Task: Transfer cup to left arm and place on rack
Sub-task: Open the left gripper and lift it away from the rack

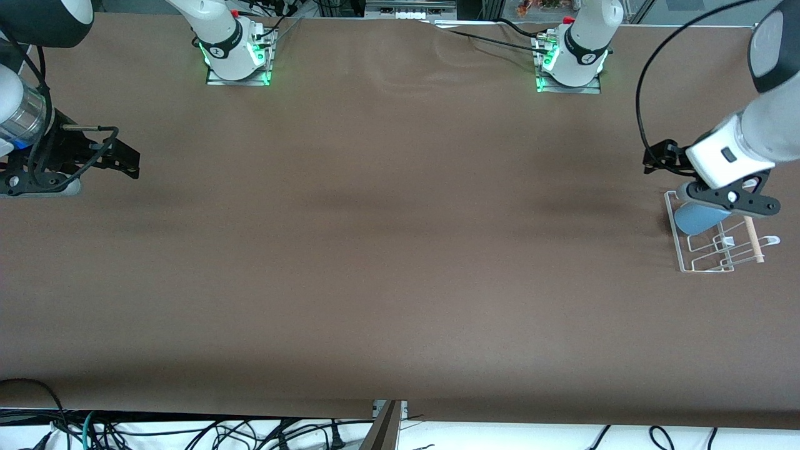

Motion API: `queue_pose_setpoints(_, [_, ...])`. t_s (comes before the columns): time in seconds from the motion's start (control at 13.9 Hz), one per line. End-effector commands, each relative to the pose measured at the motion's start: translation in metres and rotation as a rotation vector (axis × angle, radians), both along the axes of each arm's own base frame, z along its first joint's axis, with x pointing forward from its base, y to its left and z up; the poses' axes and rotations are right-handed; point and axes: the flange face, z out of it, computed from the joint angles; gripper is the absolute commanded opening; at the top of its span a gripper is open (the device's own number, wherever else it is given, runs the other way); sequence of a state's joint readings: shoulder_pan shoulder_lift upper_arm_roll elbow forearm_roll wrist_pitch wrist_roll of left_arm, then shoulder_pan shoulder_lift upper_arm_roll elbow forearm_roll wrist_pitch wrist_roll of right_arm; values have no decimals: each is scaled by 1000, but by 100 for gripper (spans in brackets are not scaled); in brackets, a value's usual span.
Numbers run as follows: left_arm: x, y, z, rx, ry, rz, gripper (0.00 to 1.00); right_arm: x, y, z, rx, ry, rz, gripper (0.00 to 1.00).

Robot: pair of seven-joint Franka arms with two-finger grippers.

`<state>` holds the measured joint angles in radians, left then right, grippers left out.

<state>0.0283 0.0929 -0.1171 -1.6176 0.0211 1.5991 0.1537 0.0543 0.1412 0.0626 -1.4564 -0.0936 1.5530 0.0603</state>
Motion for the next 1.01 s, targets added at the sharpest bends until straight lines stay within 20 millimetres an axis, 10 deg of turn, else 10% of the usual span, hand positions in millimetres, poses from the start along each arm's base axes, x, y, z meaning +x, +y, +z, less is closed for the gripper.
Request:
queue_pose_setpoints(0.0, [-29, -3, -23, -40, -101, 33, 100, 1, -1, 3, -4, -7, 16, 100])
queue_pose_setpoints(0.94, [-29, 7, 2, -33, -110, 271, 100, 2, 2, 2, -3, -9, 19, 100])
